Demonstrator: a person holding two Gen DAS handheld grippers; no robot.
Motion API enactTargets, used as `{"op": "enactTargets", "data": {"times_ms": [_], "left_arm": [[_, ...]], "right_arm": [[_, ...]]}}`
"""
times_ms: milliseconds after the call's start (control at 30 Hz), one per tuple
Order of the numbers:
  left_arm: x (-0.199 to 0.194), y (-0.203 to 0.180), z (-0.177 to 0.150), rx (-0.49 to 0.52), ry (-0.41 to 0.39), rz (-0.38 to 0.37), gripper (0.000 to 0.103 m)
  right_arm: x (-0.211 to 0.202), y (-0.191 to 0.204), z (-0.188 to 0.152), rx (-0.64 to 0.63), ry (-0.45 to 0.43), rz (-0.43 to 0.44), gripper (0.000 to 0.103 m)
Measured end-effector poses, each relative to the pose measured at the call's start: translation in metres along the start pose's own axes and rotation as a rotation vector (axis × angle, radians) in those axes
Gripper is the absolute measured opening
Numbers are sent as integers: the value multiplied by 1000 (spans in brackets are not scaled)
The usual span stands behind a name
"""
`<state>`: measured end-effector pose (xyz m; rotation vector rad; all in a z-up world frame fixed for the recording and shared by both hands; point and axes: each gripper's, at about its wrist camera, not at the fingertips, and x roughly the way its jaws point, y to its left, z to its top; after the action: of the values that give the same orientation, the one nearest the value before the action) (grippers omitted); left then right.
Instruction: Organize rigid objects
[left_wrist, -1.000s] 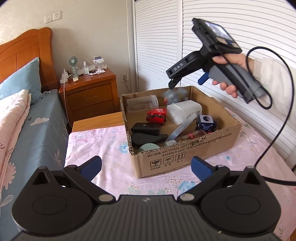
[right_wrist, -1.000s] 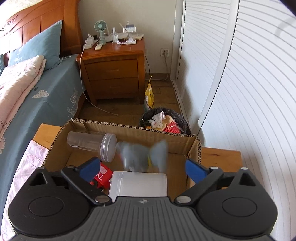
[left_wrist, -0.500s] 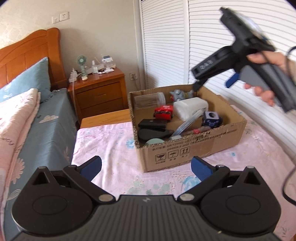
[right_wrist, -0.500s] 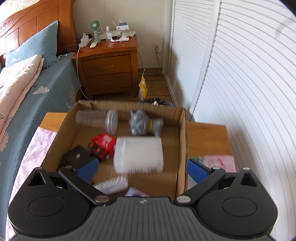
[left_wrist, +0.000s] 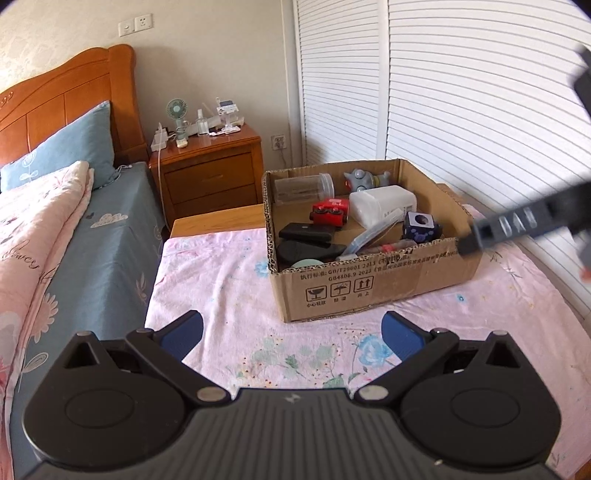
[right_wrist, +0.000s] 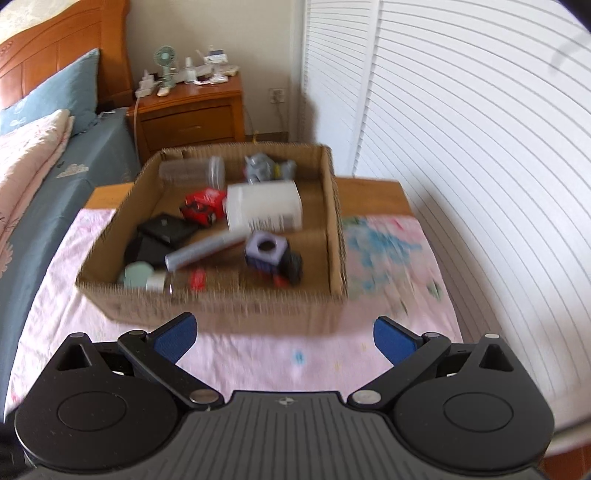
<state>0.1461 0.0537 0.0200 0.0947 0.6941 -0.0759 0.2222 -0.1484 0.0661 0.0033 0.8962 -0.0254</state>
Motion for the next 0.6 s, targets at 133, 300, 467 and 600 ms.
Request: {"op": "enactTargets", "data": {"times_ms": [133, 300, 467, 600], "left_arm": [[-5, -1, 8, -37, 15, -6, 102], [-9, -3, 18, -67, 33, 18, 102], [-13, -7, 22, -62, 36, 46, 102], [-14, -8, 24, -58, 39, 46, 102]], "right_arm": [[-18, 1, -24, 29, -9, -15, 103], [-39, 3, -37, 26, -36, -18, 103], [-51, 7, -38, 15, -61, -9, 103], [-51, 7, -38, 17, -64, -15, 103]]}}
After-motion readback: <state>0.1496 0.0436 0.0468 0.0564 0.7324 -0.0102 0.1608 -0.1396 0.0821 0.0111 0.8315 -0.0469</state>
